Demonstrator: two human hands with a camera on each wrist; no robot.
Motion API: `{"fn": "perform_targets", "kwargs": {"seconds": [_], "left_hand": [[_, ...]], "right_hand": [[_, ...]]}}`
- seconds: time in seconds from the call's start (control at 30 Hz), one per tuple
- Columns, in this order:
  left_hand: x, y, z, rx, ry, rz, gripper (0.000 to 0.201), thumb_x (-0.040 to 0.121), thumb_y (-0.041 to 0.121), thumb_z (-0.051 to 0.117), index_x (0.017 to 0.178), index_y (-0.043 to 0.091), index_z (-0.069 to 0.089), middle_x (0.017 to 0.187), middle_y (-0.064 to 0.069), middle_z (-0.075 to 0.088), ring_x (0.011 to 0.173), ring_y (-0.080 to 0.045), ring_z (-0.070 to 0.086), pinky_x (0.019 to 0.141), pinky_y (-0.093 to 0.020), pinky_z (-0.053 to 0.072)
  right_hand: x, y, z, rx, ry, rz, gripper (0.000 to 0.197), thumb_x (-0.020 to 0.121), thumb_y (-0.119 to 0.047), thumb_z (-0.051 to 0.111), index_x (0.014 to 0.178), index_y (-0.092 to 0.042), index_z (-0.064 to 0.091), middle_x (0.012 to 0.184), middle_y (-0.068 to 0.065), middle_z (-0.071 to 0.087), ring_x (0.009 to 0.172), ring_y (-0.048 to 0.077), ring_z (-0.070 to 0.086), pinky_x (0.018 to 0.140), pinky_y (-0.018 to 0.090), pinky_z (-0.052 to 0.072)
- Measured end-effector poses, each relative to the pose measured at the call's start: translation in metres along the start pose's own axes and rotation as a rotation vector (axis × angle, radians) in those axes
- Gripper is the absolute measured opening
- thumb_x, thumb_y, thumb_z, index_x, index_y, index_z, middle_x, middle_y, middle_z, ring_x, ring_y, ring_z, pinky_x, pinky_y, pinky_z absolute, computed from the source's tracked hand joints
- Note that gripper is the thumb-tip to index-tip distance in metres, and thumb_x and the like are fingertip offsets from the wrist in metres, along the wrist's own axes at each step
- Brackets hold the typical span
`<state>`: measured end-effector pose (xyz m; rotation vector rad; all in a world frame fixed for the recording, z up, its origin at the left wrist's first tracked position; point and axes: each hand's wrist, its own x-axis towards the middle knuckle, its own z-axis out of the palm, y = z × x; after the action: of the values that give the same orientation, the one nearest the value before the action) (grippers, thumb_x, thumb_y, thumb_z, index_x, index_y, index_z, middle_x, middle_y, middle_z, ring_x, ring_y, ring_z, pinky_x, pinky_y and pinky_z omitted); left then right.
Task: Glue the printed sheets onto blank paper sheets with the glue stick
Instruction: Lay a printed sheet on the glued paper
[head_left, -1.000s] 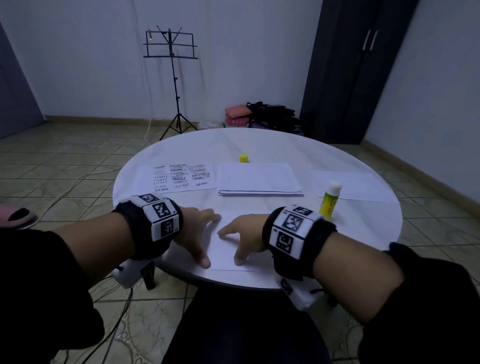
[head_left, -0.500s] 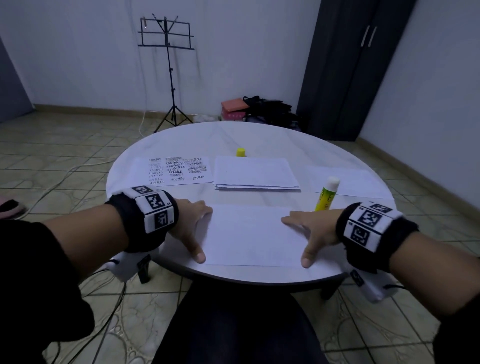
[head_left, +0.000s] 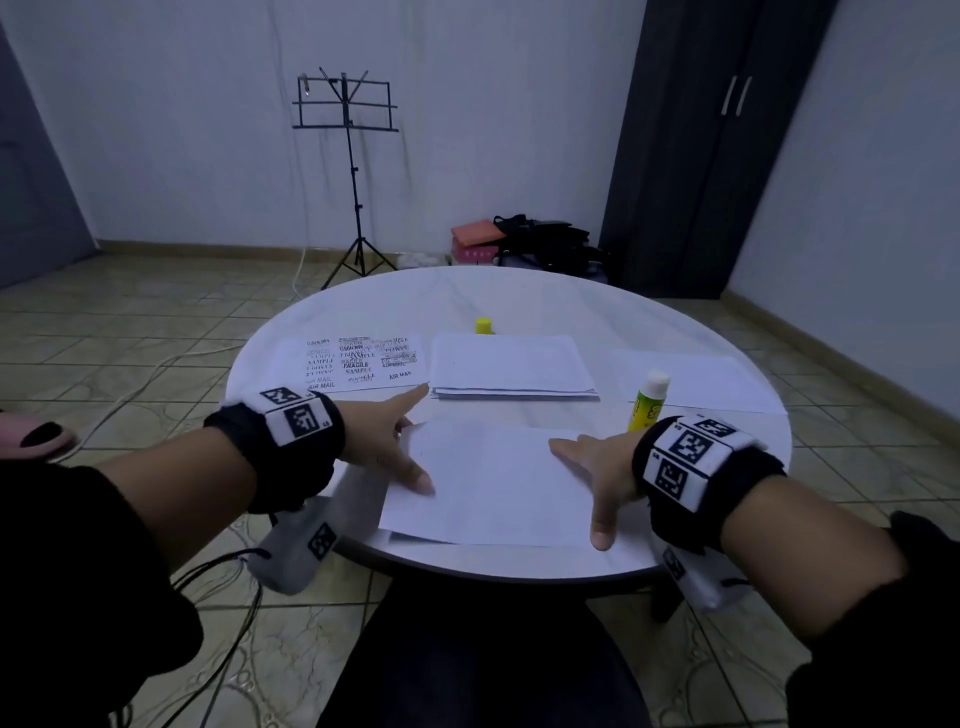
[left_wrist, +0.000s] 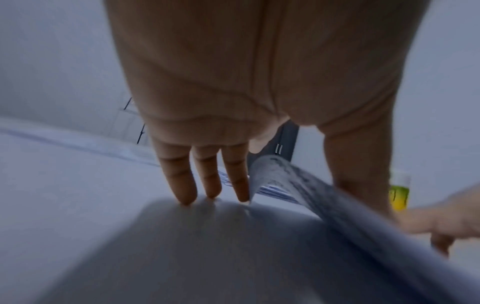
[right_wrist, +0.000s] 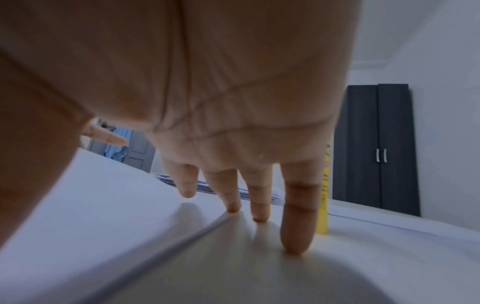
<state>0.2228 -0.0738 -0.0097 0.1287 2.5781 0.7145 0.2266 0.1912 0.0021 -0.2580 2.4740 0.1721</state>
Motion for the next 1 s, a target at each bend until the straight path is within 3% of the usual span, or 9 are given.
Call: {"fn": "perform_targets", "kwargs": {"seconds": [0.1, 0.2, 0.3, 0.5, 0.63, 0.7, 0.77, 0.9, 1.0], "left_hand": [[-0.005, -0.004, 0.007, -0.494, 0.084, 0.000, 0.101, 0.073, -0.001, 0.077, 0.149, 0.034, 0.019, 0.123, -0.007, 0.046, 0.102, -0.022, 0.059, 0.081, -0.032, 0.054], [-0.013, -0.006, 0.017, -0.641, 0.089, -0.018, 0.054, 0.078, -0.019, 0.061, 0.121, 0.014, 0.057, 0.088, -0.011, 0.054, 0.068, -0.018, 0.062, 0.058, -0.026, 0.056], [-0.016, -0.014, 0.018, -0.554, 0.074, 0.040, 0.034, 0.079, -0.019, 0.060, 0.095, 0.010, 0.070, 0.094, -0.014, 0.063, 0.073, -0.020, 0.063, 0.066, -0.023, 0.059], [-0.011, -0.022, -0.003, -0.650, 0.274, 0.156, 0.037, 0.079, -0.015, 0.062, 0.086, 0.019, 0.074, 0.091, -0.003, 0.072, 0.070, -0.009, 0.069, 0.064, -0.015, 0.055], [0.011, -0.014, -0.020, -0.627, 0.360, 0.152, 0.029, 0.080, -0.009, 0.066, 0.096, 0.015, 0.070, 0.101, -0.009, 0.070, 0.080, -0.017, 0.068, 0.069, -0.014, 0.056], [0.029, -0.006, -0.028, -0.573, 0.399, 0.138, 0.029, 0.082, -0.005, 0.066, 0.106, 0.011, 0.069, 0.105, -0.008, 0.068, 0.078, -0.017, 0.065, 0.066, -0.013, 0.055], [0.049, 0.003, -0.036, -0.443, 0.425, 0.131, 0.033, 0.083, 0.002, 0.067, 0.115, 0.011, 0.066, 0.110, -0.003, 0.065, 0.076, -0.016, 0.063, 0.067, -0.016, 0.054], [0.086, 0.020, -0.053, -0.050, 0.398, 0.095, 0.049, 0.083, 0.021, 0.070, 0.131, 0.019, 0.057, 0.128, 0.001, 0.058, 0.110, -0.014, 0.058, 0.086, -0.016, 0.039], [0.113, 0.029, -0.061, 0.136, 0.316, 0.054, 0.062, 0.082, 0.029, 0.072, 0.138, 0.019, 0.048, 0.139, -0.001, 0.049, 0.126, -0.018, 0.047, 0.100, -0.023, 0.036]], "right_hand": [[-0.005, 0.003, 0.004, 0.090, 0.020, 0.003, 0.120, 0.067, -0.030, 0.082, 0.150, -0.035, -0.005, 0.159, -0.002, 0.007, 0.144, 0.024, 0.018, 0.113, 0.042, 0.026], [-0.009, 0.003, 0.010, 0.179, 0.046, -0.008, 0.109, 0.067, -0.026, 0.081, 0.149, -0.035, 0.009, 0.154, -0.002, 0.023, 0.136, 0.026, 0.032, 0.107, 0.041, 0.037], [-0.011, 0.002, 0.012, 0.296, 0.136, 0.005, 0.086, 0.071, -0.027, 0.077, 0.142, -0.033, 0.029, 0.125, -0.004, 0.045, 0.111, 0.020, 0.047, 0.091, 0.030, 0.046], [0.001, -0.004, 0.004, 0.830, 0.279, 0.030, 0.046, 0.085, -0.030, 0.067, 0.127, -0.012, 0.056, 0.070, 0.000, 0.043, 0.055, 0.016, 0.040, 0.057, 0.026, 0.036], [0.022, -0.016, -0.014, 0.772, 0.451, 0.046, 0.034, 0.090, -0.023, 0.059, 0.118, -0.003, 0.059, 0.102, 0.008, 0.055, 0.095, 0.024, 0.055, 0.085, 0.031, 0.045], [0.039, -0.017, -0.025, 0.749, 0.540, 0.112, 0.011, 0.086, -0.022, 0.058, 0.086, -0.012, 0.054, 0.100, 0.008, 0.048, 0.093, 0.027, 0.051, 0.072, 0.028, 0.041], [0.054, -0.019, -0.041, 0.709, 0.586, 0.197, 0.019, 0.085, -0.023, 0.057, 0.075, -0.015, 0.042, 0.104, 0.009, 0.041, 0.092, 0.027, 0.047, 0.068, 0.026, 0.036], [0.078, -0.017, -0.076, 0.574, 0.562, 0.338, 0.033, 0.091, -0.024, 0.052, 0.121, -0.010, 0.052, 0.130, 0.011, 0.040, 0.118, 0.030, 0.046, 0.100, 0.035, 0.041], [0.089, -0.015, -0.095, 0.440, 0.437, 0.385, 0.040, 0.092, -0.026, 0.052, 0.127, -0.008, 0.050, 0.136, 0.012, 0.042, 0.125, 0.029, 0.042, 0.106, 0.037, 0.037]]}}
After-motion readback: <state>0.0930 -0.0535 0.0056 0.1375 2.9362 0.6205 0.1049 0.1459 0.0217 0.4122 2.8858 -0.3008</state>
